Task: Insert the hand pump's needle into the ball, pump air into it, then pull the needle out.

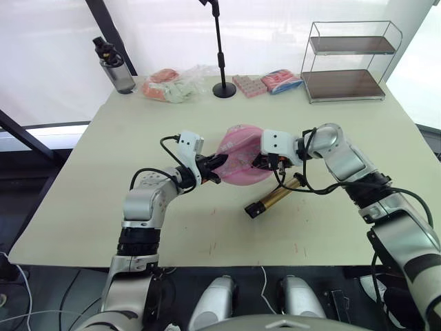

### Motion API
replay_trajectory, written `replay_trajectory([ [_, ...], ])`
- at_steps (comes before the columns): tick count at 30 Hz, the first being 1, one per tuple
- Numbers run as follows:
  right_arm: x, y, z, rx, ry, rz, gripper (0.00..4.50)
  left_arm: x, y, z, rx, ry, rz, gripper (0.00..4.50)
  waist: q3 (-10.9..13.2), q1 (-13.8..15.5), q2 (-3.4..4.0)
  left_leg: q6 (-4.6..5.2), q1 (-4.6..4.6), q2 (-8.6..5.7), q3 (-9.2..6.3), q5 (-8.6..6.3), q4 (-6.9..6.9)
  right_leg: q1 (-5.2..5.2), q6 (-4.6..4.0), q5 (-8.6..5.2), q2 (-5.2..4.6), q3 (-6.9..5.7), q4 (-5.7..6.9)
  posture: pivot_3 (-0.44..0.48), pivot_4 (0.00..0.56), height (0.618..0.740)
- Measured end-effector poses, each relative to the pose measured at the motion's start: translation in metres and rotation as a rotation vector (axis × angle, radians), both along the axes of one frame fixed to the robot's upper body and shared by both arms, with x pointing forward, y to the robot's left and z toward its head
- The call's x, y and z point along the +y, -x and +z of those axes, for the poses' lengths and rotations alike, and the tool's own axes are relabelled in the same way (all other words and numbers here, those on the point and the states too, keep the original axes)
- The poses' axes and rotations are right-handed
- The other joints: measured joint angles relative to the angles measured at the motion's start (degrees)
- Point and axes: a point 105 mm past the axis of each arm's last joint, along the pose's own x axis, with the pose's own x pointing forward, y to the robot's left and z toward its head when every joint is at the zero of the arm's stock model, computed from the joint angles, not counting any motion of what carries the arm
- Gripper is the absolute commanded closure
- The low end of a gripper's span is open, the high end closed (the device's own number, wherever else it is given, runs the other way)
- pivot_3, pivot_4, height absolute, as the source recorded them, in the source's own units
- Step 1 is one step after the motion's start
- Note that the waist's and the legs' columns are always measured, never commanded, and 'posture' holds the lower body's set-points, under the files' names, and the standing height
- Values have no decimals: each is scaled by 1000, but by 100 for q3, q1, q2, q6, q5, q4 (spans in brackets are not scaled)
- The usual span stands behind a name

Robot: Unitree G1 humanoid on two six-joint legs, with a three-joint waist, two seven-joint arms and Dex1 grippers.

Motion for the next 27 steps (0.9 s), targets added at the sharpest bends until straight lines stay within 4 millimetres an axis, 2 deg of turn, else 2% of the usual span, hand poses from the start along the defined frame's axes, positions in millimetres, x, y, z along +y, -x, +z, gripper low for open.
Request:
replay_trajectory([
  [27, -1, 1, 3, 21, 120, 32, 3024, -1, 0, -1, 2, 2, -2, 4500, 1, 3, 1, 0, 0, -1, -1, 0, 0, 0, 0, 0, 0, -1, 0, 0, 150, 740],
])
